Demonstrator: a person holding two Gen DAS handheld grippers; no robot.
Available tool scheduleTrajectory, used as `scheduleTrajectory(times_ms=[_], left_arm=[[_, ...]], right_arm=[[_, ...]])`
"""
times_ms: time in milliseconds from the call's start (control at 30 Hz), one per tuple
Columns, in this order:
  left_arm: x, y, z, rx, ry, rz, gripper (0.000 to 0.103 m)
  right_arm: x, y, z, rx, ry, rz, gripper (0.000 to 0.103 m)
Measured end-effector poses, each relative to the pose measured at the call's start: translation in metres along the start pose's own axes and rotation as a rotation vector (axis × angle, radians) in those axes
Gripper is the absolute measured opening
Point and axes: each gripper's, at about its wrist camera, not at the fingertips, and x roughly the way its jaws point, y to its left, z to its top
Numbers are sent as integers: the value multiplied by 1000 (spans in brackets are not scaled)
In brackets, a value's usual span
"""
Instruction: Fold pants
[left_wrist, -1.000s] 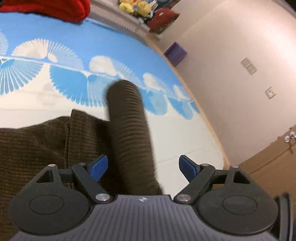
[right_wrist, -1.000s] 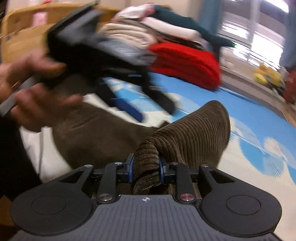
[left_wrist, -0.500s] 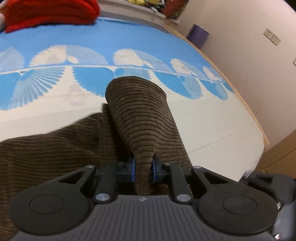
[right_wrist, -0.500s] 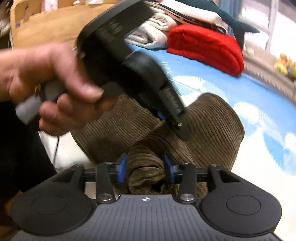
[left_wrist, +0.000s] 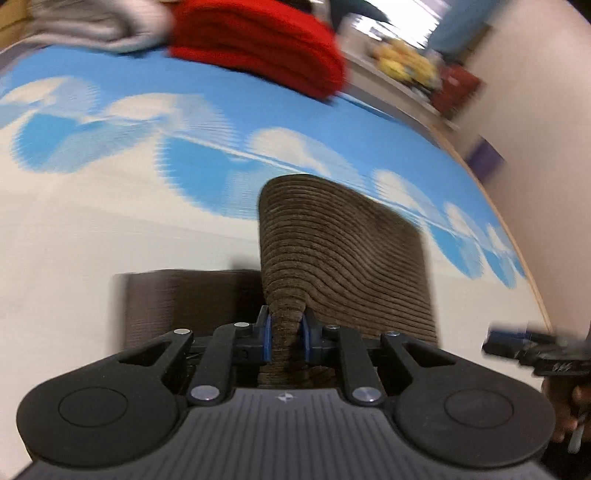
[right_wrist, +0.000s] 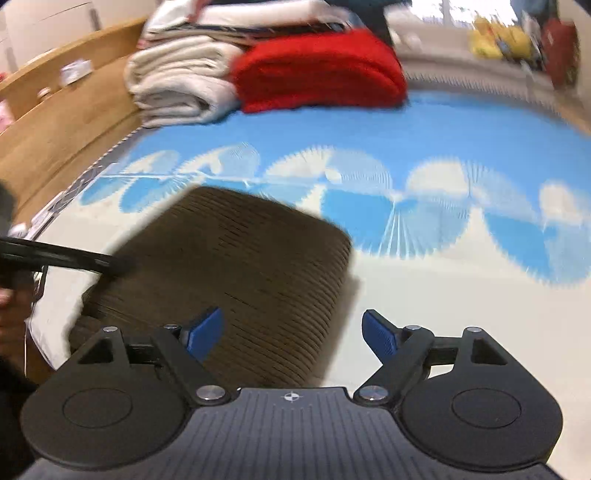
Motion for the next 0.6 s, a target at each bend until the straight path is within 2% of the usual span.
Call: scheduleTrajectory(times_ms=[67,133,233,300,333,367,500,600], left_arm=[[-14,30,1,-48,-16,53,16],[-21,55,1,-94,-9,89,19],[-19,86,2,-186,29,151,38],[-15,94,4,-215,49,119,55],[-11,95,5,-233,60,98,70],[-5,96,7,-248,76,90,78],[23,95,8,-271,159,135,80],[43,95,4,-300,199,128,80]], right_arm=[[29,0,-3,133,96,28,81],[51,3,-2,229,124,95,80],[81,17,-7,200,182,52,80],[95,22,-7,216,227,39,80],[101,22,-6,239,241,61,80],[108,28,-3,251,249,77,80],[124,35,0,258,264,79,85],[146,41,0,276,295,57,92]])
